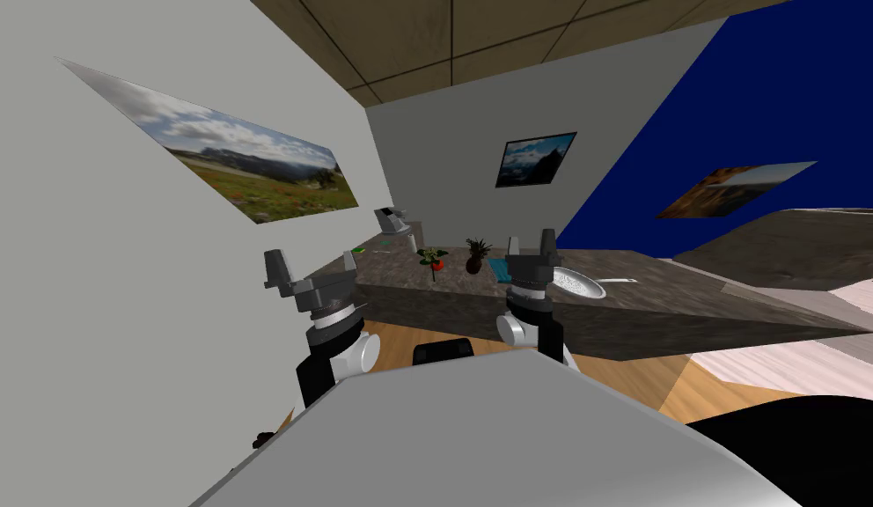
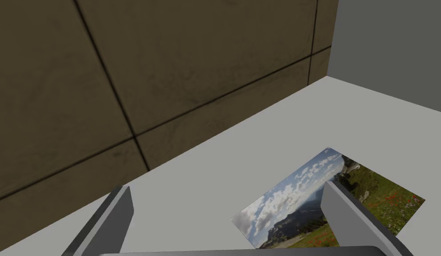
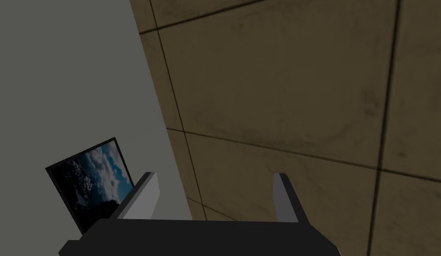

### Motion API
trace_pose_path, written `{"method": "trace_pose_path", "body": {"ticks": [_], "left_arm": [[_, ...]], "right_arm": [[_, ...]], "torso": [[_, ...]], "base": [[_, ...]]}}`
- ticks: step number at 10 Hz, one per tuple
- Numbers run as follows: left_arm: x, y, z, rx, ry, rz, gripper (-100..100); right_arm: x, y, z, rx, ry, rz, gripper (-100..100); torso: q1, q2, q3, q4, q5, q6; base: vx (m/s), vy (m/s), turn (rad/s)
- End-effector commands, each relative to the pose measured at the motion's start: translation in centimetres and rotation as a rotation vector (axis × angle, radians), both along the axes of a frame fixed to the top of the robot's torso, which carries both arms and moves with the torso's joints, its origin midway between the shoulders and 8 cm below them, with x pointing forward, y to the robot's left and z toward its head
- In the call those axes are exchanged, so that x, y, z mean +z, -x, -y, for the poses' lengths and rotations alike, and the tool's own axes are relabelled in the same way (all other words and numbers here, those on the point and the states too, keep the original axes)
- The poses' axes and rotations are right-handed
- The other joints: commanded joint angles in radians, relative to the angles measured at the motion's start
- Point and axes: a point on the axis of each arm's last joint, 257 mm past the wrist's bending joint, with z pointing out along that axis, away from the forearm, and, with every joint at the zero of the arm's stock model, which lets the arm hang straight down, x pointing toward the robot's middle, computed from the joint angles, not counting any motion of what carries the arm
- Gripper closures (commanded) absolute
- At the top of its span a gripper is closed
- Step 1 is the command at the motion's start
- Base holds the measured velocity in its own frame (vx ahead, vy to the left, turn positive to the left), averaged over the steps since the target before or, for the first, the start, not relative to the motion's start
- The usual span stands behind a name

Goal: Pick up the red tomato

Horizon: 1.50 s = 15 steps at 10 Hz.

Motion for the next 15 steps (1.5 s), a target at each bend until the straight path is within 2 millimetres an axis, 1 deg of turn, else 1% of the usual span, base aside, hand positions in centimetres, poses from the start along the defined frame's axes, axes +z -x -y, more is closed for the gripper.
{"method": "trace_pose_path", "body": {"ticks": [1,3,5,7,9,10,12,13,14,15], "left_arm": [[0.0,0.0,0.0,0.0,0.0,0.0,0],[0.0,0.0,0.0,0.0,0.0,0.0,0],[0.0,0.0,0.0,0.0,0.0,0.0,0],[0.0,0.0,0.0,0.0,0.0,0.0,0],[0.0,0.0,0.0,0.0,0.0,0.0,0],[0.0,0.0,0.0,0.0,0.0,0.0,0],[0.0,0.0,0.0,0.0,0.0,0.0,0],[0.0,0.0,0.0,0.0,0.0,0.0,0],[0.0,0.0,0.0,0.0,0.0,0.0,0],[0.0,0.0,0.0,0.0,0.0,0.0,0]], "right_arm": [[0.0,-0.7,-1.3,0.019,0.055,-0.008,-100],[-0.3,-1.7,-3.1,0.04,0.126,-0.02,-100],[-0.9,-3.1,-5.4,0.06,0.22,-0.036,-100],[-1.8,-4.7,-8.0,0.075,0.337,-0.054,-100],[-3.4,-6.6,-10.7,0.078,0.469,-0.076,-100],[-3.3,-6.6,-10.8,0.081,0.477,-0.072,-100],[-5.4,-8.7,-13.4,0.076,0.629,-0.094,-100],[-5.3,-8.7,-13.5,0.074,0.635,-0.091,-100],[-6.5,-9.8,-14.8,0.066,0.719,-0.1,-100],[-6.6,-9.8,-14.8,0.066,0.72,-0.101,-100]], "torso": [[0.0,0.0,0.0,0.0,0.0,0.0],[-0.002,0.002,0.001,0.001,-0.001,0.0],[-0.002,0.005,0.003,0.001,-0.001,0.0],[-0.001,0.005,0.003,0.001,0.0,0.0],[0.001,0.005,0.003,0.001,0.0,0.0],[0.002,0.005,0.003,0.001,0.0,0.0],[0.002,0.002,0.001,0.001,0.0,0.0],[0.003,0.002,0.001,0.001,0.001,0.0],[0.003,0.002,0.001,0.001,0.001,0.0],[0.003,0.002,0.001,0.0,0.001,0.0]], "base": [[-0.03,-0.016,-0.03],[-0.058,-0.034,-0.03],[-0.077,-0.026,-0.038],[-0.075,-0.01,-0.029],[-0.082,0.026,-0.035],[-0.046,0.037,-0.009],[-0.037,0.033,-0.023],[-0.036,0.034,-0.01],[-0.035,0.042,-0.01],[-0.027,0.035,-0.009]]}}
